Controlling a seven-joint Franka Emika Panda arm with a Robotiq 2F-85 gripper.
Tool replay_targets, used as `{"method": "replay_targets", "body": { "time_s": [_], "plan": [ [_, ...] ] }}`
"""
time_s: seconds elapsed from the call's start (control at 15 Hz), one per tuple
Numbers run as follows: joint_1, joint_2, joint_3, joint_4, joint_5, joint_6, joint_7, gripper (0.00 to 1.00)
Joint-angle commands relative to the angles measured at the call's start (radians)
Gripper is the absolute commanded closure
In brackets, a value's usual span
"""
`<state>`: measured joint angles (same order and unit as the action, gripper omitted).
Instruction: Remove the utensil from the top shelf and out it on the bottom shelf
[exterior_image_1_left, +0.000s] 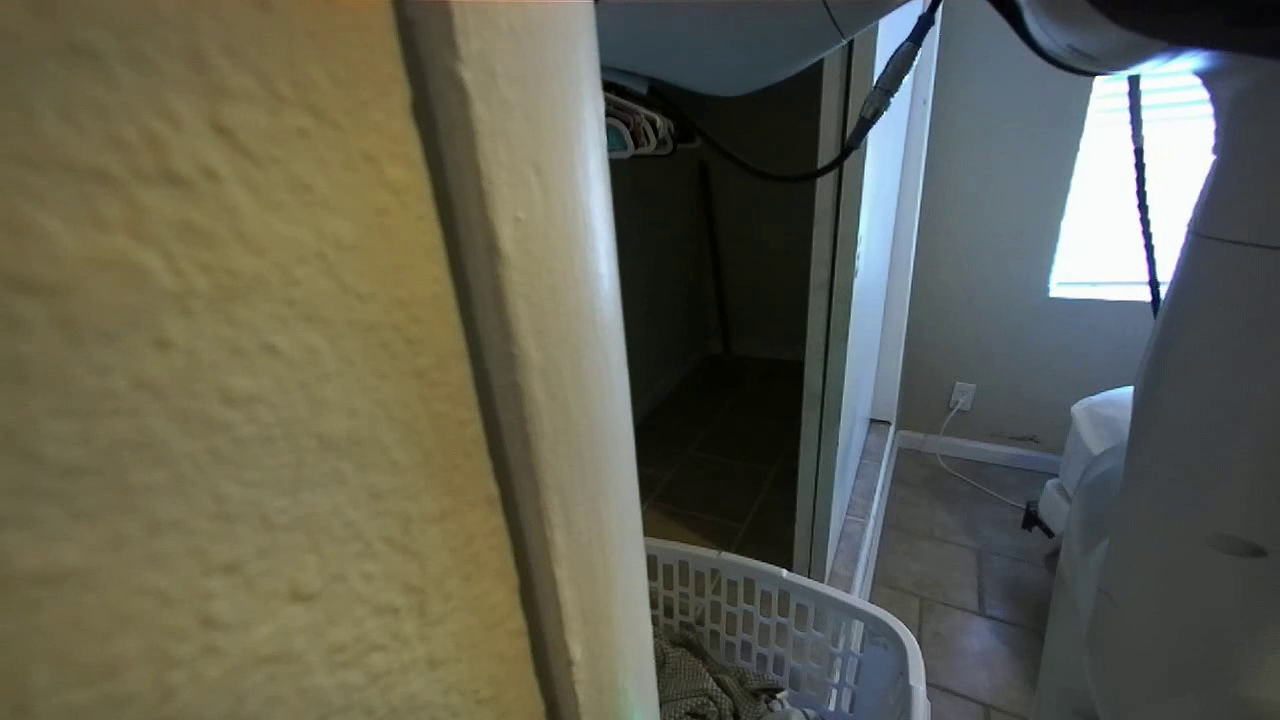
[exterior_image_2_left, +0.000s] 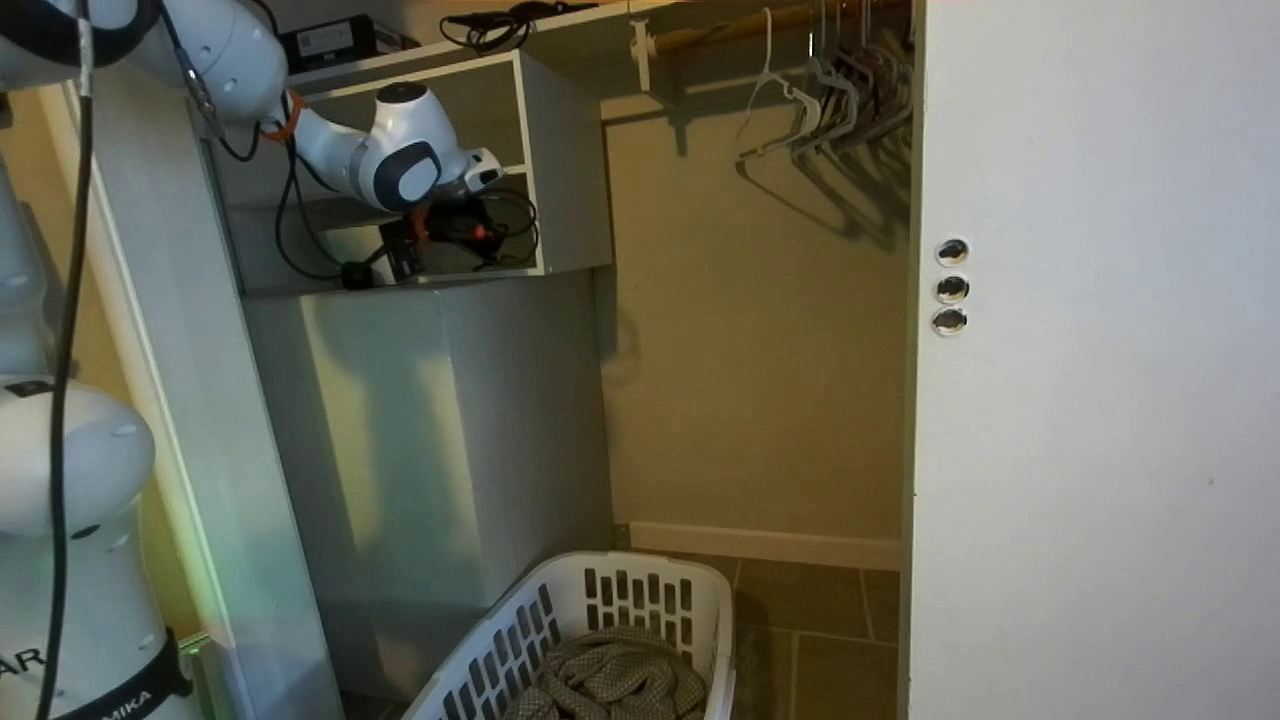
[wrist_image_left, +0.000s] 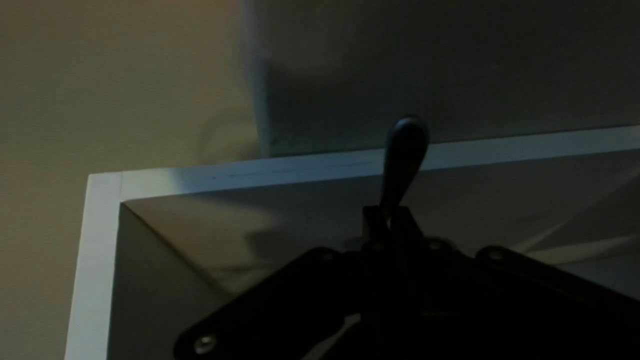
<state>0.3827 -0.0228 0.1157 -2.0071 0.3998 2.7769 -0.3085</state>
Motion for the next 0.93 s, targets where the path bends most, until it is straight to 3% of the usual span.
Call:
{"method": "replay_targets", "body": {
  "time_s": [0.0, 0.87],
  "plan": [
    [-0.006, 0.036, -0.007, 0.047, 0.0, 0.004, 0.004, 0.98],
    [-0.005, 0.08, -0.019, 0.087, -0.002, -0.011, 0.007, 0.98]
  ]
}}
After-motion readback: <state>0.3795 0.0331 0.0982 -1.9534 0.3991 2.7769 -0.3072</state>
